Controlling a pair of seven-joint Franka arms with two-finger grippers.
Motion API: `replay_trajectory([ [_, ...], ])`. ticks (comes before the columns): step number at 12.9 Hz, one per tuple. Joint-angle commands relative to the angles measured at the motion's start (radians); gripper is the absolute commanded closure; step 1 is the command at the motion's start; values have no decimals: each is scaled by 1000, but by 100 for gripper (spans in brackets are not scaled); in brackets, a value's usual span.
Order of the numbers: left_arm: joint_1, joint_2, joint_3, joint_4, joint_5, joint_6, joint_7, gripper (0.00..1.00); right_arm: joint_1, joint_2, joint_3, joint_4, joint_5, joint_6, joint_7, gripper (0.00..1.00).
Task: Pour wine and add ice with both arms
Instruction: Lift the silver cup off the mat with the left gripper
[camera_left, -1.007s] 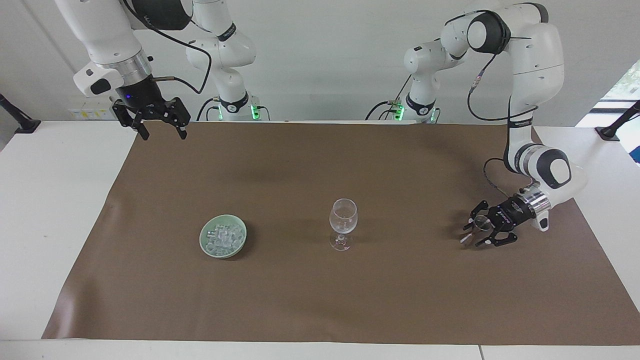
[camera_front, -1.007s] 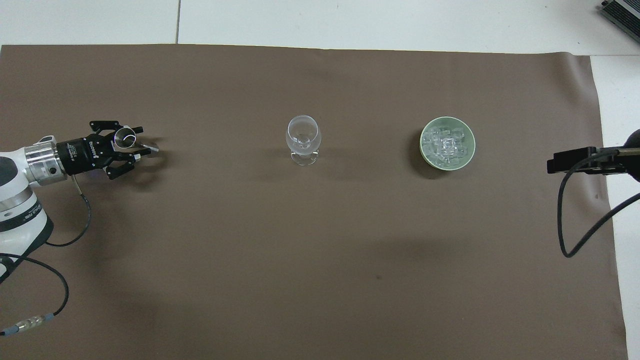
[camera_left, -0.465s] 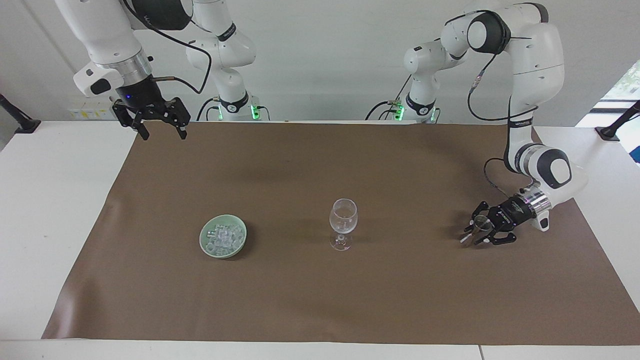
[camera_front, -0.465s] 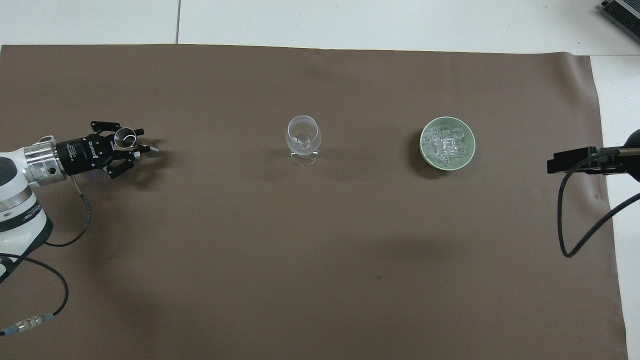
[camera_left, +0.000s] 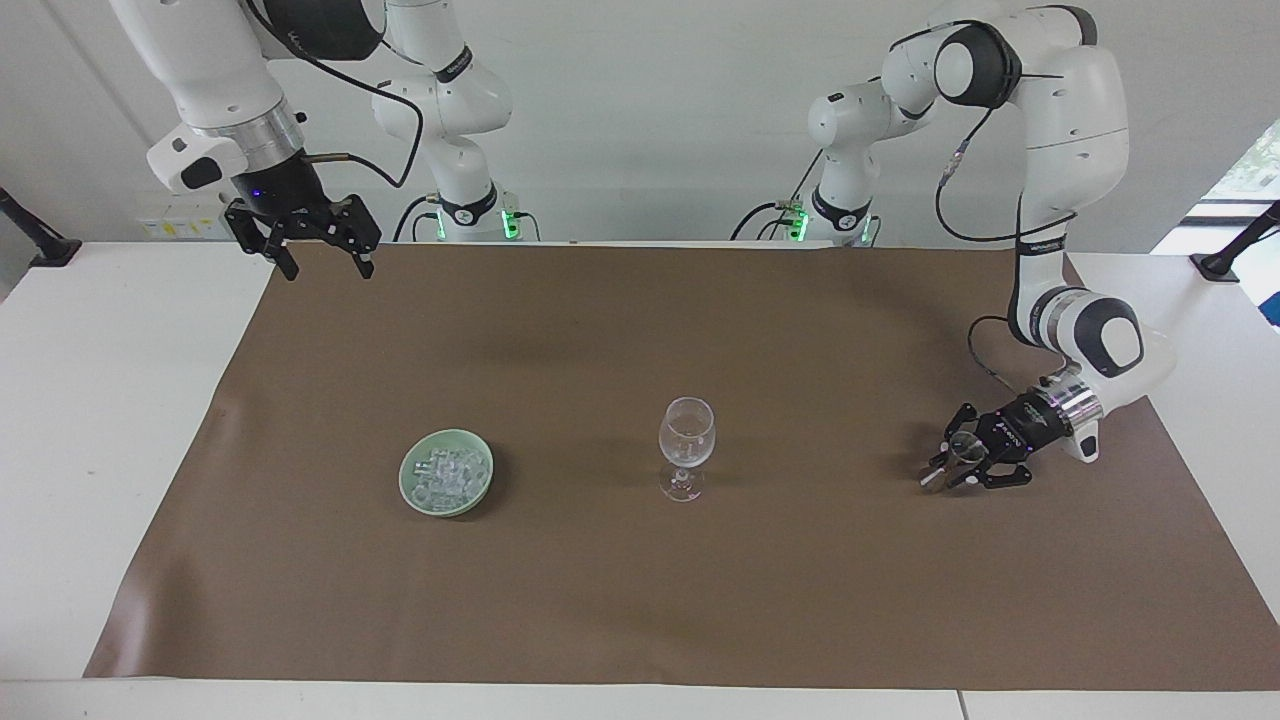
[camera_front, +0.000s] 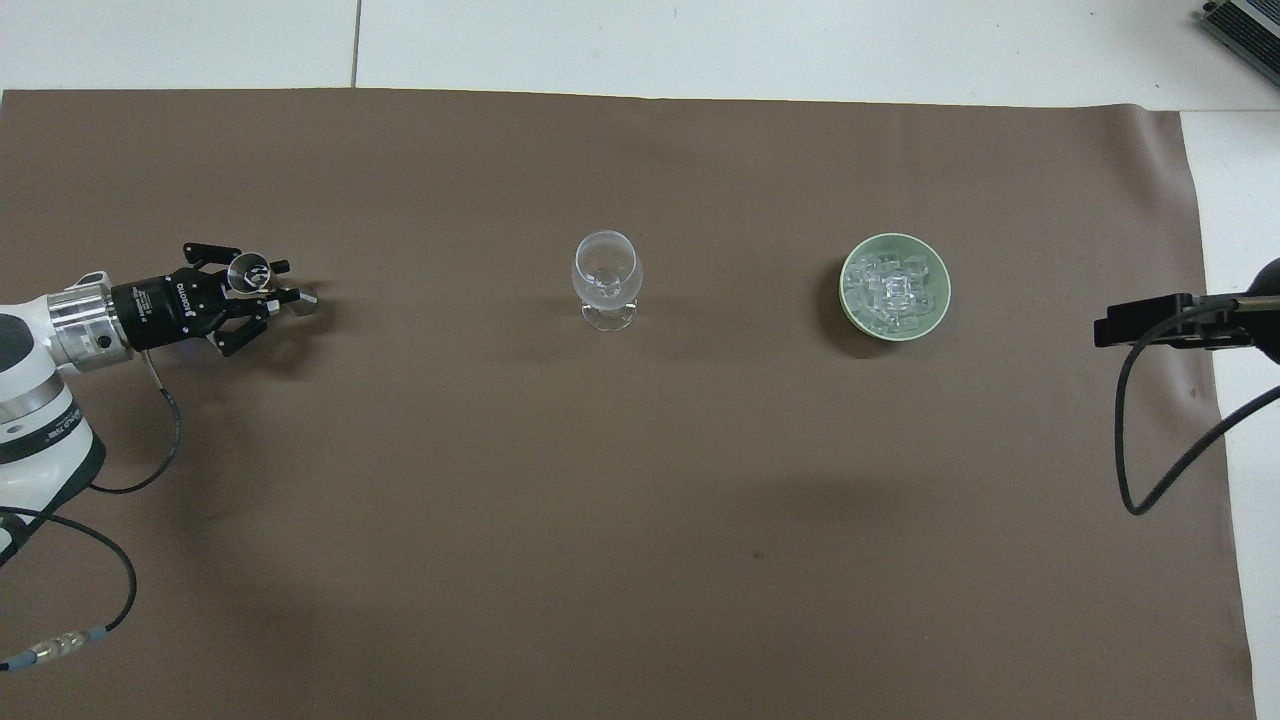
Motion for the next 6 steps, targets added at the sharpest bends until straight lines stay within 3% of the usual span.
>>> replay_trajectory([
  [1,0,-11,3,-14,-11,7,8,82,-12,5,6,7,12,-9,-18,0],
  [3,0,-11,3,-12,-11,5,8,85,-12,5,6,7,12,-9,-18,0],
  [6,0,-11,3,-8,1,1,6,100,-12,5,7,7,12,-9,-18,0],
])
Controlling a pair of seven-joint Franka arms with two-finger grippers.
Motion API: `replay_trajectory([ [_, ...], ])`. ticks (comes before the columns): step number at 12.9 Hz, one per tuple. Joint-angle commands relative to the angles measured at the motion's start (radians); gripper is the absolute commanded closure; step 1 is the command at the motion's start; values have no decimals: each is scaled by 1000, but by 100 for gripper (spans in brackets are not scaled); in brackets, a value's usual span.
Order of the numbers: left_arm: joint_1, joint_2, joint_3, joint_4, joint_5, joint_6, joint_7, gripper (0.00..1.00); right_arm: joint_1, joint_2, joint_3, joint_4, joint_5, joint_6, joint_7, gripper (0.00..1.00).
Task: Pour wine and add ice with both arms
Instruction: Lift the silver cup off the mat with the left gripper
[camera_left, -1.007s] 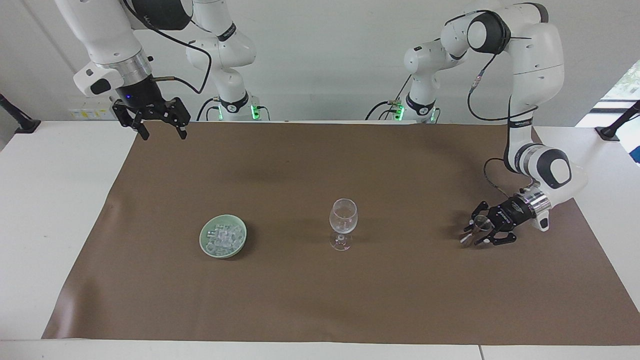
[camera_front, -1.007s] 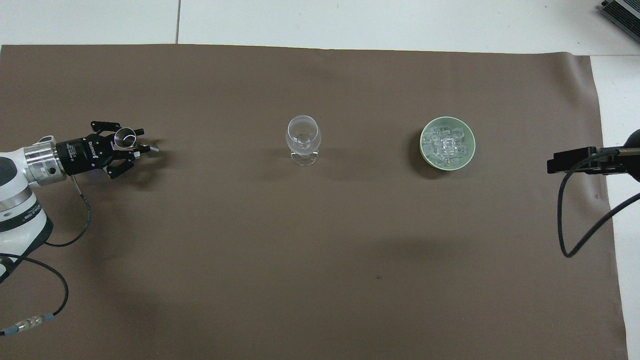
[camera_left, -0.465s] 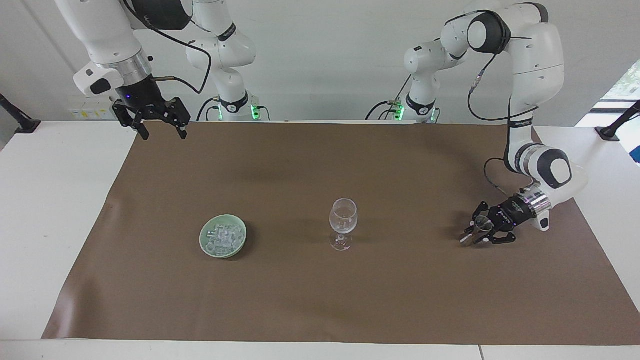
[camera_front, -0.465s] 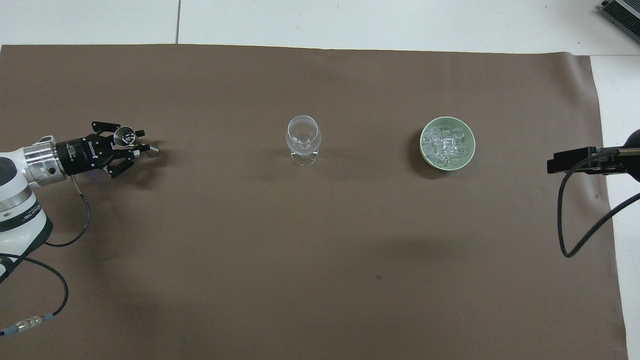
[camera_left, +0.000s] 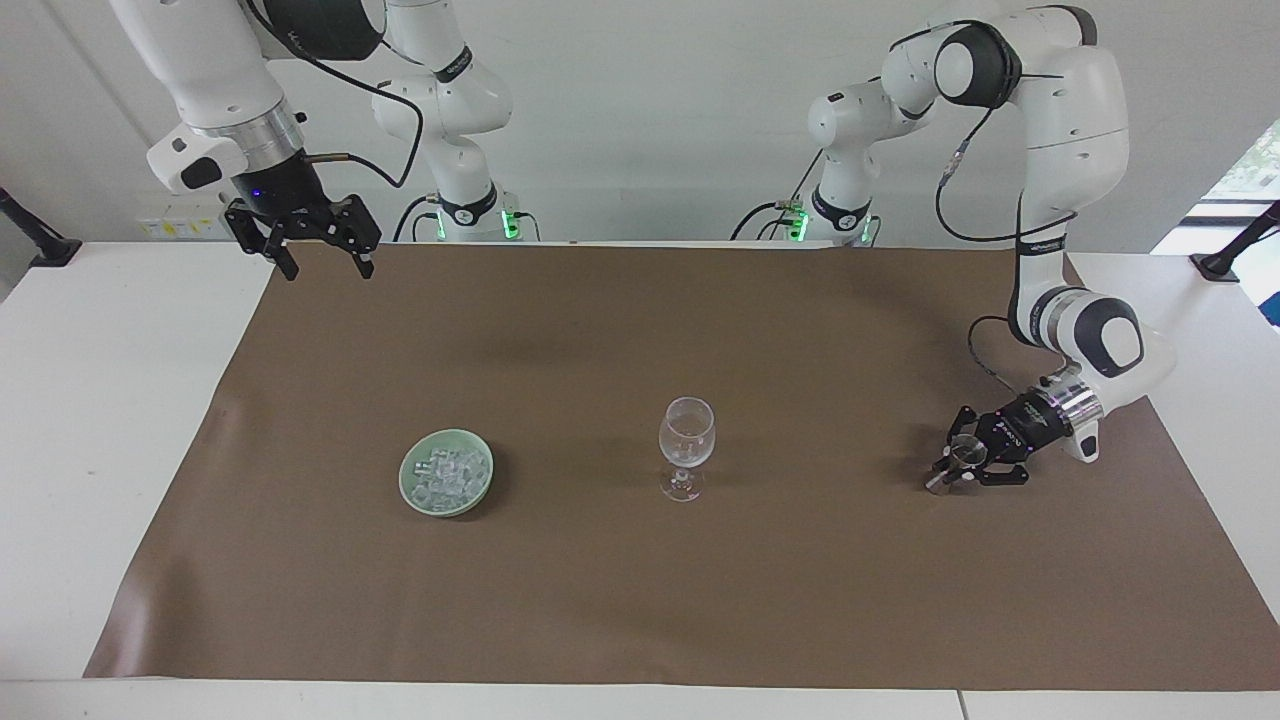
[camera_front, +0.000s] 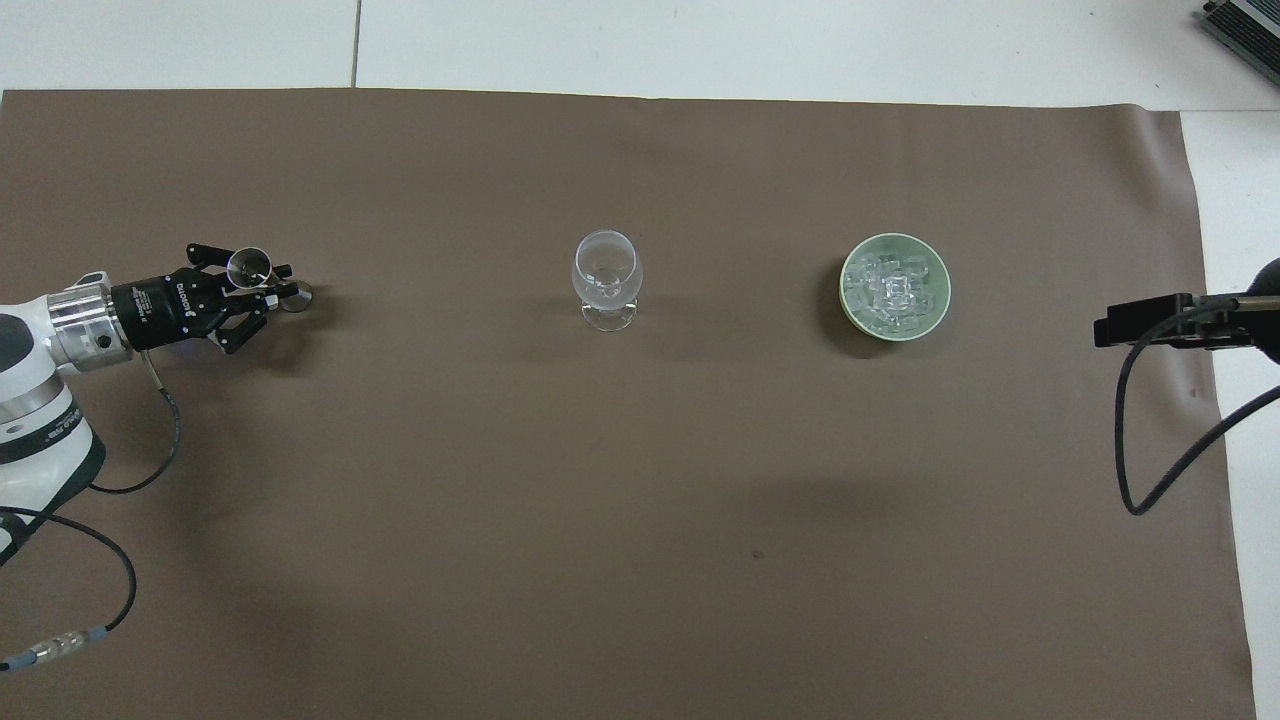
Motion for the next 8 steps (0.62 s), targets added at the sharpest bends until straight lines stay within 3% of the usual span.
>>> replay_trajectory([
  [1,0,-11,2,-8,4,-4,6,100,-12,5,6,7,12,-9,-18,0],
  [8,-8,-23,-2,14,23,-16,-70,100,-12,5,6,7,12,-9,-18,0],
])
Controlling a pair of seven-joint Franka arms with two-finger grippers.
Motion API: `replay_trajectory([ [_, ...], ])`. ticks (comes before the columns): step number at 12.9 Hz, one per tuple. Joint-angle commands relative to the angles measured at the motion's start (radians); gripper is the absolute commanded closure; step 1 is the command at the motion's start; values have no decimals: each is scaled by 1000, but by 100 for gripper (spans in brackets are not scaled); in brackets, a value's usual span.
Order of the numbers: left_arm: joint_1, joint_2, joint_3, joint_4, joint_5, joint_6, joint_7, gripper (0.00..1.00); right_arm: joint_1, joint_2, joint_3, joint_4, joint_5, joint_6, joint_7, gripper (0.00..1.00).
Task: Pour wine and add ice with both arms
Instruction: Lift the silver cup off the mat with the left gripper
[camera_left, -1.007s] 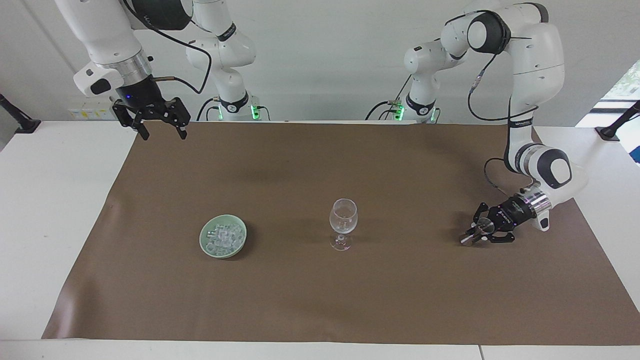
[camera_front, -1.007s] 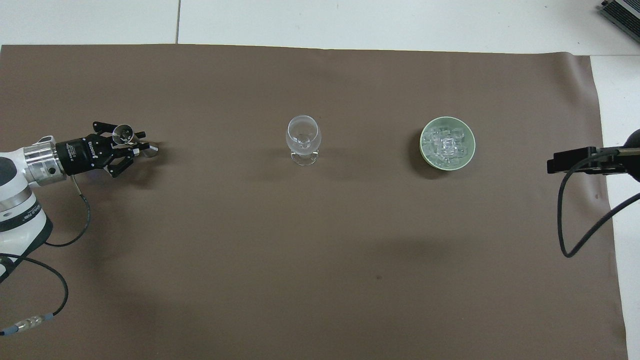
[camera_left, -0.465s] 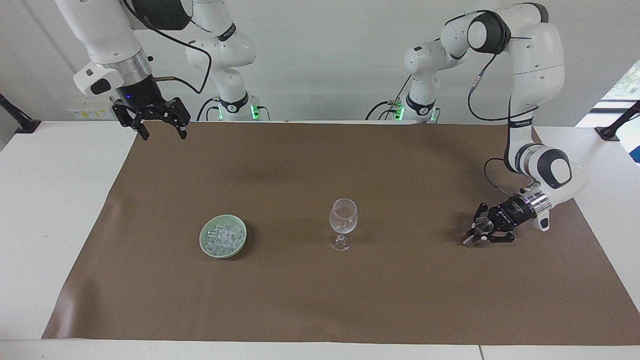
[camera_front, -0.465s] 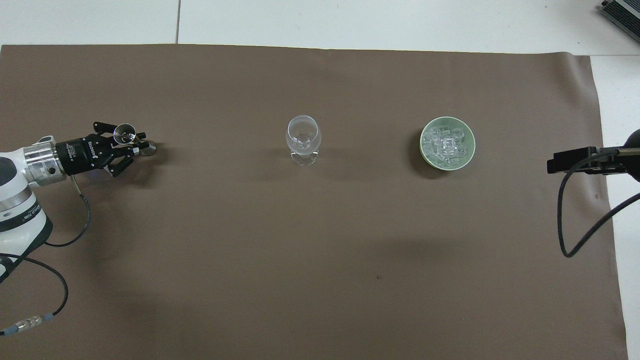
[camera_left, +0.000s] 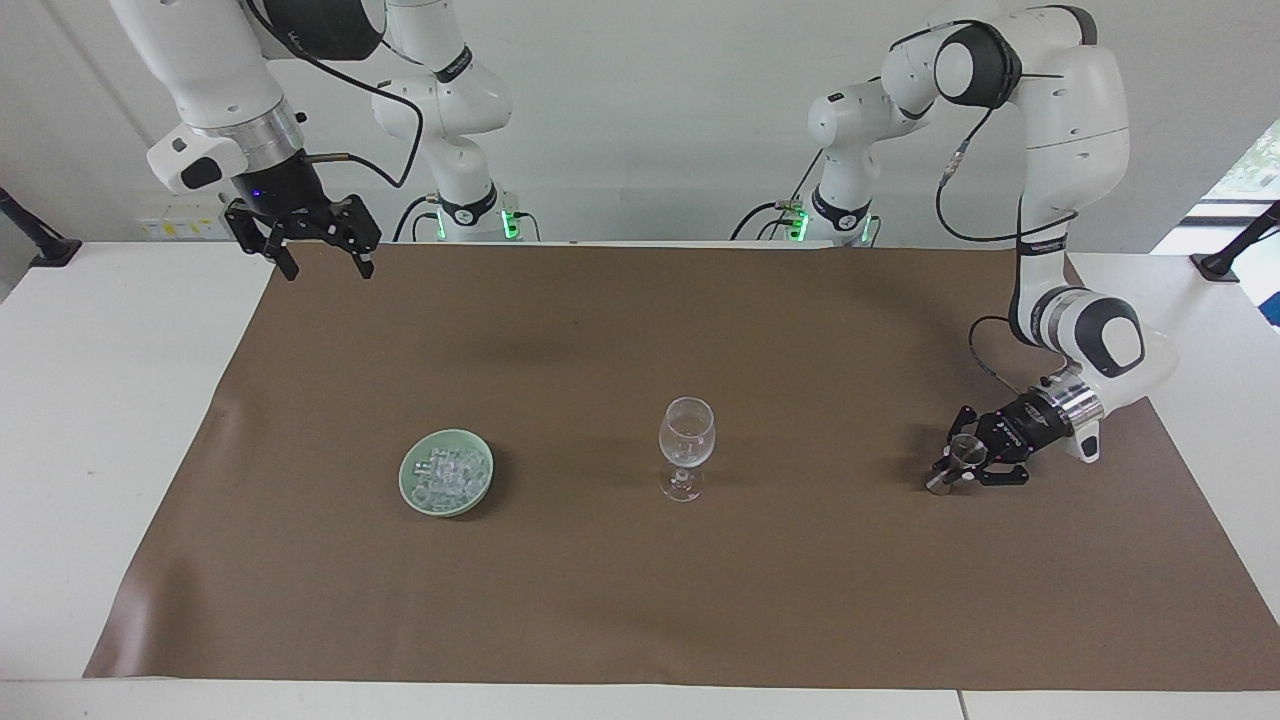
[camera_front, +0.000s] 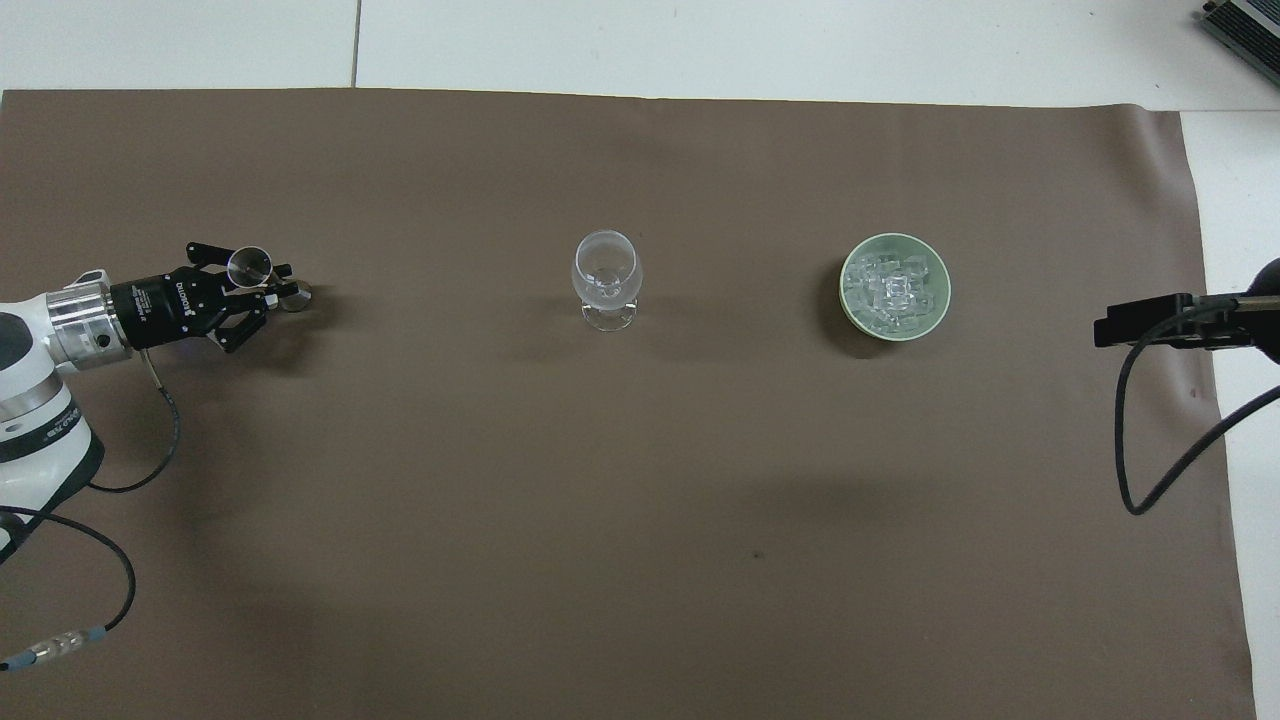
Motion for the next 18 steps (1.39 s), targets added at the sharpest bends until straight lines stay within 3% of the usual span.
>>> replay_trajectory([
  [1,-12,-25,3,12,16,-14,-58,100,-12,5,6,7,12,-9,-18,0],
  [9,-106,-159,-17,1,38,17,-274,100,-12,5,6,7,12,-9,-18,0],
  [18,-112,-269,-221,-60,36,199,-420,100,-12,5,6,7,12,-9,-18,0],
])
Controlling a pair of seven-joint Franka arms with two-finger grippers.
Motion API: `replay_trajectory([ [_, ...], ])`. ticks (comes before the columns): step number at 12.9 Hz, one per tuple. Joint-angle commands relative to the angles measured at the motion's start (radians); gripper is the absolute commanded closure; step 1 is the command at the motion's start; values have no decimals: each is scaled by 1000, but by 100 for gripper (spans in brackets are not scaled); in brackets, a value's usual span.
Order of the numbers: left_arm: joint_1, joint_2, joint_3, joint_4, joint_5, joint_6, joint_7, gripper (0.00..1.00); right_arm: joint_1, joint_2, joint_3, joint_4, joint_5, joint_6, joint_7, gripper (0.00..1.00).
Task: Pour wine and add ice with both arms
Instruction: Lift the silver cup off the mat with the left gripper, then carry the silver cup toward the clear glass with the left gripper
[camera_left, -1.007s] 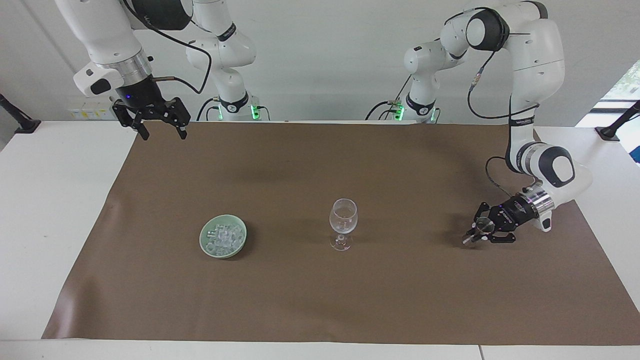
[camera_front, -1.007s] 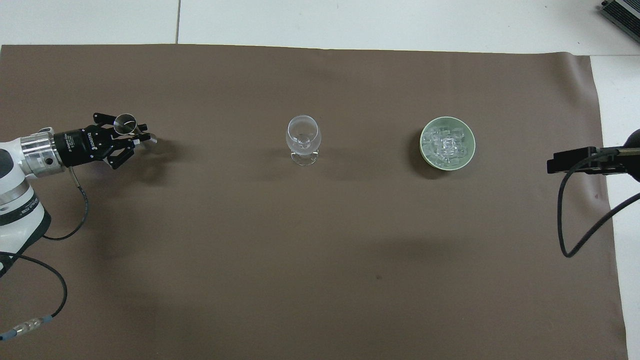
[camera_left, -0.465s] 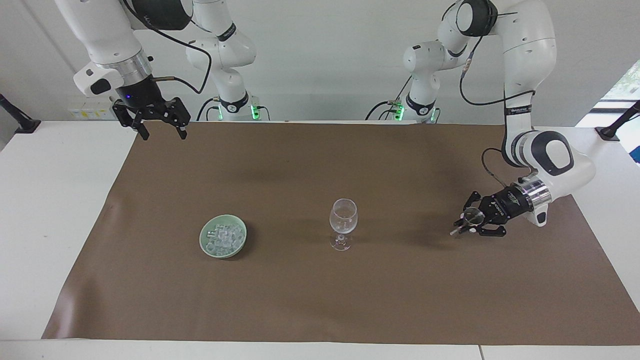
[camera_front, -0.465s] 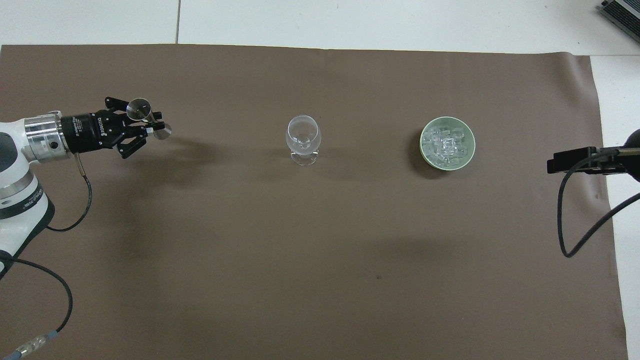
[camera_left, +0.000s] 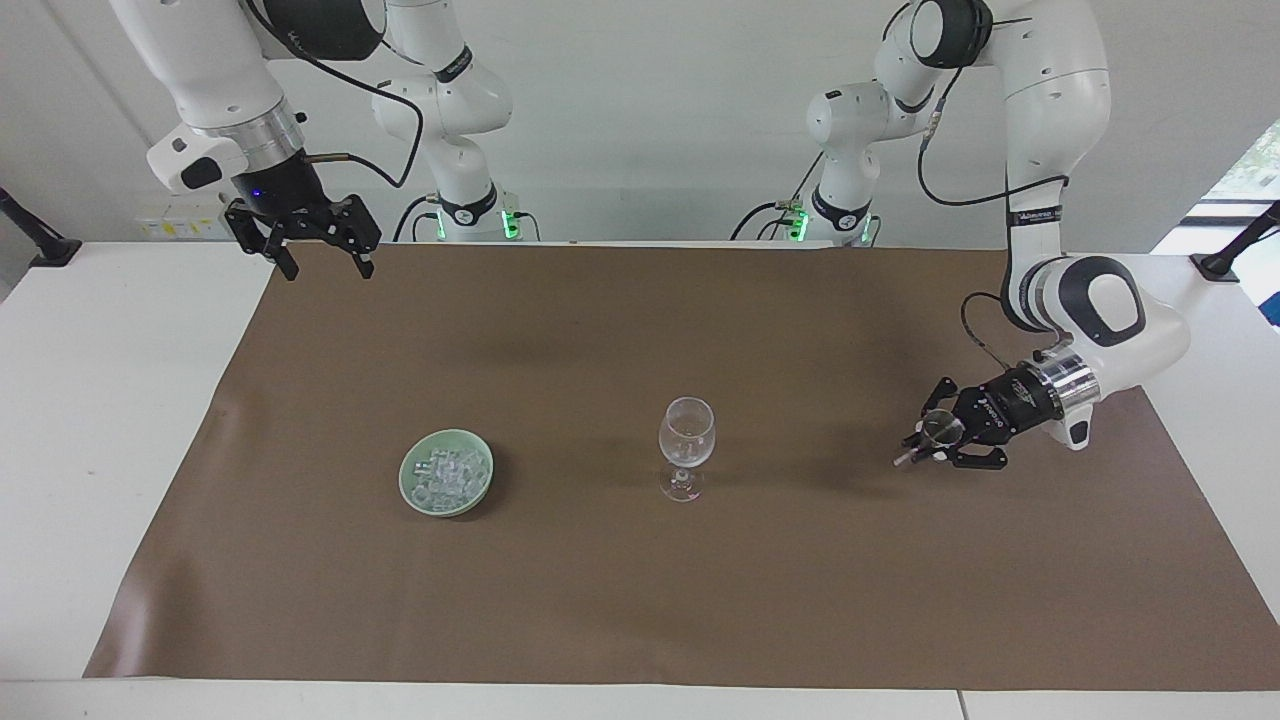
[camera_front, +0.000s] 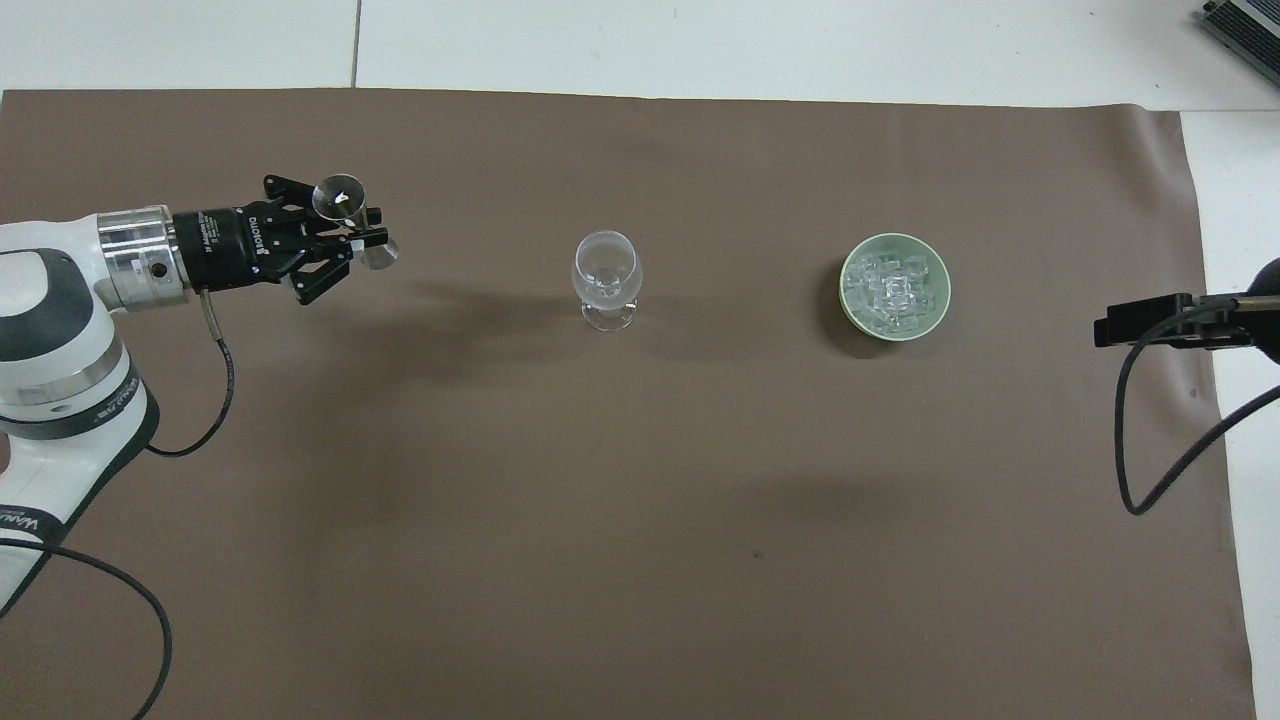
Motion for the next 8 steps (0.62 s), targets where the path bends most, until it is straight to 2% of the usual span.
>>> replay_trajectory([
  [1,-6,-57,-41,-55,11,67,-27,100,-12,5,6,7,12,-9,-18,0],
  [8,-8,-100,-140,-78,9,138,-4,100,-12,5,6,7,12,-9,-18,0],
])
